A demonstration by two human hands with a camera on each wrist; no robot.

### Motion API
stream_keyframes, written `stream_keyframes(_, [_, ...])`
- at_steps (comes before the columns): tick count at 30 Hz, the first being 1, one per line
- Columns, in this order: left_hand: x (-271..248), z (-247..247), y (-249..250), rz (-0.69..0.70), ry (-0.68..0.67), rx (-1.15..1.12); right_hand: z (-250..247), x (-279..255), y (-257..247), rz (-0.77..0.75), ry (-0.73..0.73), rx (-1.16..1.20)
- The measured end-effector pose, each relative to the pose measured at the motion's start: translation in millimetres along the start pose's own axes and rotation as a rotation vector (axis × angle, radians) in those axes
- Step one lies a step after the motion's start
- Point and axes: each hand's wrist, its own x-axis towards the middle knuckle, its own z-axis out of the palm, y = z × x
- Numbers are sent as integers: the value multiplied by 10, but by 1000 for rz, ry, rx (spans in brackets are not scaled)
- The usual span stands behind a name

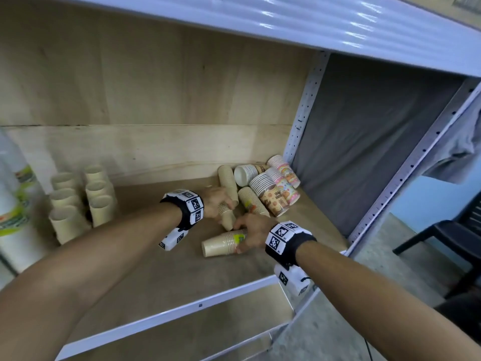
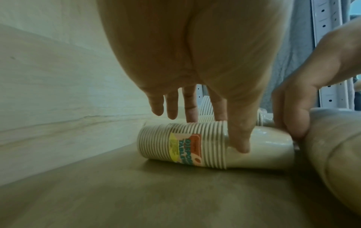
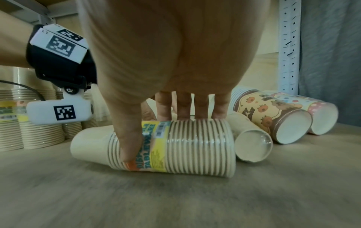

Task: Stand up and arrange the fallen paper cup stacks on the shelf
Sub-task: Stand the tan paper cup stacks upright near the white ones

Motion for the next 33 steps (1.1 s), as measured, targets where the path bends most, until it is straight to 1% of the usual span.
stream_keyframes(3, [0,21,-17,32,20,29,30,-9,2,-24,-3,-2])
stream_keyframes(8, [5,35,15,85,-3,218,61,-14,11,-38,1,0])
stream_keyframes(13, [12,38,58,86,-13,335,73,-11,29,-48,5,0])
stream_keyframes(15, [22,24,60,88,-26,349,80,-17,27,-59,12,-9])
stream_keyframes(18, [25,-5,78,89,-25,314,79,-16,31,-64,4,-29])
stream_keyframes(24, [-28,-211,41,101,6,72,71,-7,73,-51,87,-33])
stream_keyframes(27, [-84,-400,27,8,80,54,8,6,69,-36,123,19])
stream_keyframes(33, [-191,-694,-53,-180,196,-119,-213,42,32,-53,296,183])
